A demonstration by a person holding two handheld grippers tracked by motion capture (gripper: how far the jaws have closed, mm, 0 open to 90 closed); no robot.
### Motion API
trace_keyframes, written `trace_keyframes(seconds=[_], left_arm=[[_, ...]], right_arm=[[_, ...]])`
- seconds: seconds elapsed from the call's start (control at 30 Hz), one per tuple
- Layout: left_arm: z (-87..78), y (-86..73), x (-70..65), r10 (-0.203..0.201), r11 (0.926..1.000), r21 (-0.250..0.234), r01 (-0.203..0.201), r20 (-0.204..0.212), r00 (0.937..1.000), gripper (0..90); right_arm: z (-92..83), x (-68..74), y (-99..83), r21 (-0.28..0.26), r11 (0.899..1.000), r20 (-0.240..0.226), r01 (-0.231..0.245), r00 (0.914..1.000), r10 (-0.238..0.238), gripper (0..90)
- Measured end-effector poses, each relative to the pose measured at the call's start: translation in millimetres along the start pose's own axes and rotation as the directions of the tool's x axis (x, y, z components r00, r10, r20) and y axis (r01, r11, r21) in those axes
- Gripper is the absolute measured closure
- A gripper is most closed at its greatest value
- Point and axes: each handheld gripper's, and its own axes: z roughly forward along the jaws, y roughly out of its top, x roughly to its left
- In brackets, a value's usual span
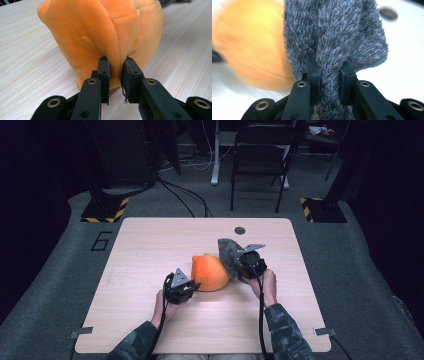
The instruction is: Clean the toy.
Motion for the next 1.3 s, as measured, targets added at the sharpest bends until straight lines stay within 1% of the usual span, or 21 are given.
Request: trace_keyframes(seconds=[0.07,0.13,0.2,0.27,0.37,0.4,0.47,0.5,0.53,0.6,0.73,0.8,0.83,0.87,0.9,0.93,1.07,1.13,1.2,1.23,1.3], left_arm=[[0.2,-0.2,-0.3,-0.003,1.0000,-0.003,0.003,0.003,1.0000,77.4],[0.1,-0.3,-0.3,-0.001,1.0000,-0.002,0.001,0.004,1.0000,77.3],[0.1,-0.2,-0.8,0.002,1.0000,-0.001,-0.002,0.001,1.0000,77.3],[-0.1,0.2,-1.8,0.010,1.0000,0.000,-0.010,0.000,1.0000,77.2],[0.1,0.2,-2.8,0.013,0.9999,-0.002,-0.013,-0.002,0.9999,77.2],[0.3,0.2,-2.3,0.016,0.9999,-0.003,-0.016,-0.002,0.9999,77.2],[0.4,0.0,-2.4,0.012,0.9999,-0.003,-0.012,0.000,0.9999,77.2],[0.5,-0.1,-2.7,0.011,0.9999,-0.003,-0.011,0.003,0.9999,77.2],[0.4,0.1,-2.3,0.020,0.9998,-0.001,-0.020,0.001,0.9998,77.2],[0.6,0.0,-2.8,0.015,0.9999,-0.002,-0.015,0.005,0.9999,77.2],[0.6,0.3,-3.1,0.020,0.9998,0.000,-0.020,0.005,0.9998,77.2],[0.7,0.0,-2.7,0.011,0.9999,-0.003,-0.011,0.007,0.9999,77.2],[0.7,-0.1,-2.5,0.011,0.9999,-0.003,-0.011,0.008,0.9999,77.2],[0.6,-0.2,-2.4,0.010,0.9999,-0.004,-0.010,0.005,0.9999,77.3],[0.6,-0.2,-2.4,0.010,0.9999,-0.003,-0.010,0.004,0.9999,77.2],[0.4,-0.3,-2.4,0.010,0.9999,-0.002,-0.010,0.005,0.9999,77.2],[0.4,-0.1,-2.6,0.015,0.9999,0.000,-0.015,0.004,0.9999,77.3],[0.7,-0.4,-2.3,0.009,1.0000,-0.003,-0.009,0.004,1.0000,77.3],[0.5,-0.4,-2.1,0.007,1.0000,-0.002,-0.007,0.003,1.0000,77.3],[0.2,-0.5,-2.1,0.007,1.0000,-0.001,-0.007,0.003,1.0000,77.3],[-0.2,-0.9,-2.3,0.008,1.0000,-0.001,-0.008,0.000,1.0000,77.3]], right_arm=[[-9.5,4.6,5.5,-0.047,0.999,-0.036,-0.001,0.9993,-0.001,74.6],[-15.2,11.3,10.2,-0.075,0.997,-0.084,-0.002,0.9964,-0.005,74.4],[-16.7,20.5,13.5,-0.090,0.996,-0.116,0.017,0.9928,-0.028,74.0],[-16.5,29.8,14.9,-0.096,0.995,-0.147,0.023,0.9885,-0.037,73.7],[-11.9,43.0,16.3,-0.097,0.993,-0.162,0.064,0.9836,-0.079,73.3],[-8.4,46.3,15.8,-0.083,0.994,-0.161,0.076,0.9830,-0.088,73.1],[-2.1,47.9,13.6,-0.071,0.994,-0.157,0.083,0.9831,-0.094,72.8],[1.4,48.1,12.3,-0.054,0.994,-0.148,0.090,0.9842,-0.097,72.8],[4.5,47.5,10.7,-0.047,0.995,-0.144,0.091,0.9848,-0.097,72.7],[7.6,45.3,9.3,-0.033,0.996,-0.143,0.086,0.9857,-0.090,72.6],[8.4,40.8,7.5,-0.017,0.995,-0.113,0.098,0.9886,-0.099,72.4],[9.6,37.2,5.9,-0.010,0.995,-0.101,0.098,0.9900,-0.099,72.2],[10.2,35.1,5.0,-0.006,0.997,-0.098,0.080,0.9919,-0.080,72.2],[10.9,31.8,4.3,-0.002,0.997,-0.102,0.077,0.9918,-0.077,72.2],[11.0,29.8,3.6,0.008,0.998,-0.095,0.066,0.9934,-0.065,72.1],[11.8,26.4,2.9,0.011,0.997,-0.085,0.071,0.9940,-0.070,72.1],[16.6,13.2,-3.6,0.039,0.999,-0.058,0.026,0.9981,-0.024,72.1],[19.3,6.1,-7.0,0.060,0.998,-0.038,0.023,0.9991,-0.021,72.2],[22.8,-0.3,-10.7,0.090,0.996,-0.014,0.004,0.9999,-0.003,72.4],[25.7,-4.8,-13.3,0.099,0.995,-0.011,-0.007,0.9999,0.008,72.5],[32.3,-11.4,-19.3,0.139,0.990,-0.003,-0.033,0.9994,0.033,73.5]])
